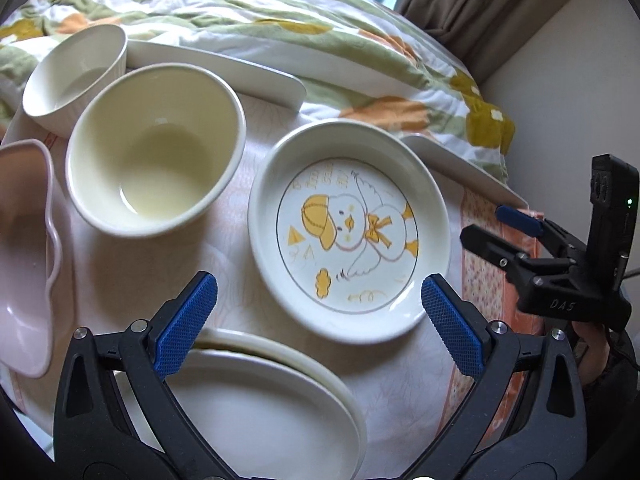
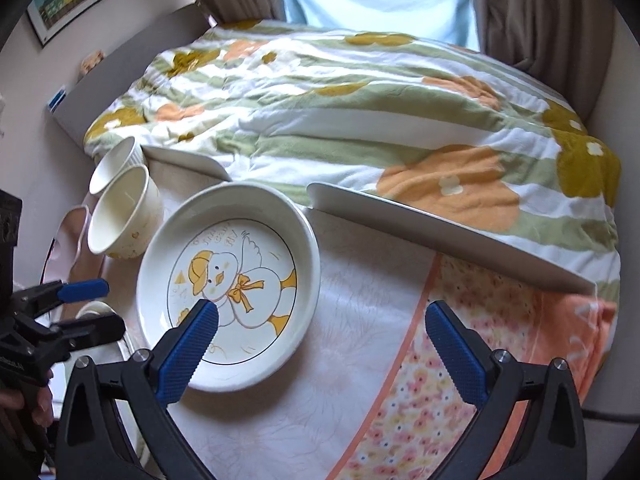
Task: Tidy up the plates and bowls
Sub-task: 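Move both grippers to the duck-print plate and close them on its rim, then lift the duck-print plate with both grippers and carry it over the stacked dishes, then lower the duck-print plate onto the plate stack and open both grippers, then move both grippers to the pink square dish and close them on its rim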
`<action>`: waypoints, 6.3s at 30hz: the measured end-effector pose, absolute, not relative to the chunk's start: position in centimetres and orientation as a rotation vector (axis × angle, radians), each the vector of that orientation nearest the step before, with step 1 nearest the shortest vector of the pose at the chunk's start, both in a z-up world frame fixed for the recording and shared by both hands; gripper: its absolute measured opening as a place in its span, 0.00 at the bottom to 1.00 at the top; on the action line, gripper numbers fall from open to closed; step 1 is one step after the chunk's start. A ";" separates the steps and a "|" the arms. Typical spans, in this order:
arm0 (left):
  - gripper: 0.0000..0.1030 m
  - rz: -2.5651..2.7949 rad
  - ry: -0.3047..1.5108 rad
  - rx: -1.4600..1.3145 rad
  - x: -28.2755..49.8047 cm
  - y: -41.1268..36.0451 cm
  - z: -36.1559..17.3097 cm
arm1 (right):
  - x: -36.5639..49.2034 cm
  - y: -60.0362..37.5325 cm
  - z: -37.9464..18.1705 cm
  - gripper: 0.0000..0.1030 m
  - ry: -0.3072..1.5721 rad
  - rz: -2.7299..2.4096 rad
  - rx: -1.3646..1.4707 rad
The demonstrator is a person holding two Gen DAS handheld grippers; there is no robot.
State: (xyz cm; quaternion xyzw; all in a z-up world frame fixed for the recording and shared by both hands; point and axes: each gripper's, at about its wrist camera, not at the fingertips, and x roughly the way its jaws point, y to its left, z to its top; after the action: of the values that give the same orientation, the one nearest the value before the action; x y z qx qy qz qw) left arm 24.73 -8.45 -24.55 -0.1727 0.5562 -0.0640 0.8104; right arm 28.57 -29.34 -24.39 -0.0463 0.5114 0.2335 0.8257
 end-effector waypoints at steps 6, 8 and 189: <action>0.99 -0.074 1.175 -0.359 26.0 -8.3 -25.3 | 30.4 -28.4 -25.9 1.00 1.117 0.560 -0.139; 0.97 -0.067 1.173 -0.366 26.3 -8.1 -25.7 | 30.9 -28.1 -26.6 0.99 1.138 0.584 -0.146; 0.88 -0.119 1.160 -0.359 18.1 22.7 -22.8 | 20.2 -3.0 -24.2 0.99 1.109 0.503 0.088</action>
State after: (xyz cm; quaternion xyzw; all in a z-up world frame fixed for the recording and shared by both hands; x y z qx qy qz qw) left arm 18.14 22.69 -22.84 -0.1685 0.5446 -0.0558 0.8197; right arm 20.17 -3.00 -24.19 0.0411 0.5205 0.2364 0.8194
